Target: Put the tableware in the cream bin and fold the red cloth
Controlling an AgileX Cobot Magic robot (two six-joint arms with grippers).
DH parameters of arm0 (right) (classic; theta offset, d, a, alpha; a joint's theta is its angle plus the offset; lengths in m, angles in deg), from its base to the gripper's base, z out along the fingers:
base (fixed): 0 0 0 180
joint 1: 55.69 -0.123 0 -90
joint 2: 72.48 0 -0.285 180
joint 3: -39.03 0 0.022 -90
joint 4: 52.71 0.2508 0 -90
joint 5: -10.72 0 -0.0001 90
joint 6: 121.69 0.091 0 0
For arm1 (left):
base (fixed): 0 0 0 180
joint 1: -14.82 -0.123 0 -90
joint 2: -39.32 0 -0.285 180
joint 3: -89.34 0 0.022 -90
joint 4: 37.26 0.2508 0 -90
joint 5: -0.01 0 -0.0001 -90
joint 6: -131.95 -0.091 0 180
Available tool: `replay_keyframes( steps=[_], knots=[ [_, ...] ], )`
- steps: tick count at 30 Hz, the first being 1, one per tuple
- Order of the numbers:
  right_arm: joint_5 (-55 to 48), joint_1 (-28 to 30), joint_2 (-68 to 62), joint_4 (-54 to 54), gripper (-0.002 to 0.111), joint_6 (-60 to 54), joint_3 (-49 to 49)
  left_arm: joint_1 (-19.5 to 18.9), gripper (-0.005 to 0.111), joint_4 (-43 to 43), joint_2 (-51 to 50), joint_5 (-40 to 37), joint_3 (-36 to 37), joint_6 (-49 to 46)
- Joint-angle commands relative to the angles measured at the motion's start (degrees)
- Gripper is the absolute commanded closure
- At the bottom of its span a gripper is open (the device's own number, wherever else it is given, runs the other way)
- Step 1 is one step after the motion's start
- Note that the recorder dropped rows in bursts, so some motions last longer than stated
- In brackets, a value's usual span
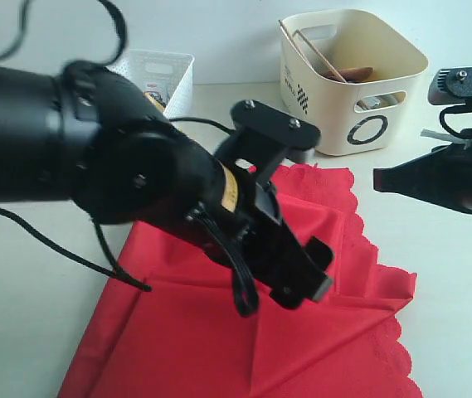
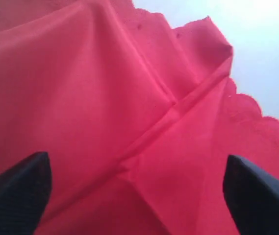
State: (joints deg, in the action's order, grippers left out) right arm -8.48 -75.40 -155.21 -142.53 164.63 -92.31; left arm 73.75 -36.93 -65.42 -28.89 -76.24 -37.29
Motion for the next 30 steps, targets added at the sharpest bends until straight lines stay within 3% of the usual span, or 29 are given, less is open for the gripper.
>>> replay_keyframes(
  steps=[1, 4, 5, 12, 21, 26, 30],
  knots=[
    [1.76, 0.21, -0.13, -0.17, 0.108, -0.31, 0.16, -3.84, 0.055, 4.39, 6.48, -5.16, 4.16, -0.06],
    [2.97, 0.21, -0.13, -0.17, 0.108, -0.31, 0.16, -7.26, 0.099, 6.46, 7.86, -4.17, 10.18, 1.52],
    [2.97, 0.21, -0.13, -0.17, 0.108, -0.31, 0.16, -8.26, 0.106, 6.95, 7.78, -3.37, 12.07, 2.23],
    [9.51, 0.21, -0.13, -1.11, 0.108, -0.31, 0.16, -13.67, 0.105, 7.41, 6.51, 6.70, 24.54, 4.93],
    [11.22, 0.21, -0.13, -2.88, 0.108, -0.31, 0.16, -13.71, 0.105, 8.75, 0.45, 10.83, 26.11, 4.82],
    [11.22, 0.21, -0.13, -2.88, 0.108, -0.31, 0.16, -9.66, 0.105, 6.49, 0.31, 11.31, 26.11, 4.31],
    [11.22, 0.21, -0.13, -2.88, 0.108, -0.31, 0.16, -2.52, 0.105, 4.95, 4.69, 12.65, 26.11, 4.30]
  ],
)
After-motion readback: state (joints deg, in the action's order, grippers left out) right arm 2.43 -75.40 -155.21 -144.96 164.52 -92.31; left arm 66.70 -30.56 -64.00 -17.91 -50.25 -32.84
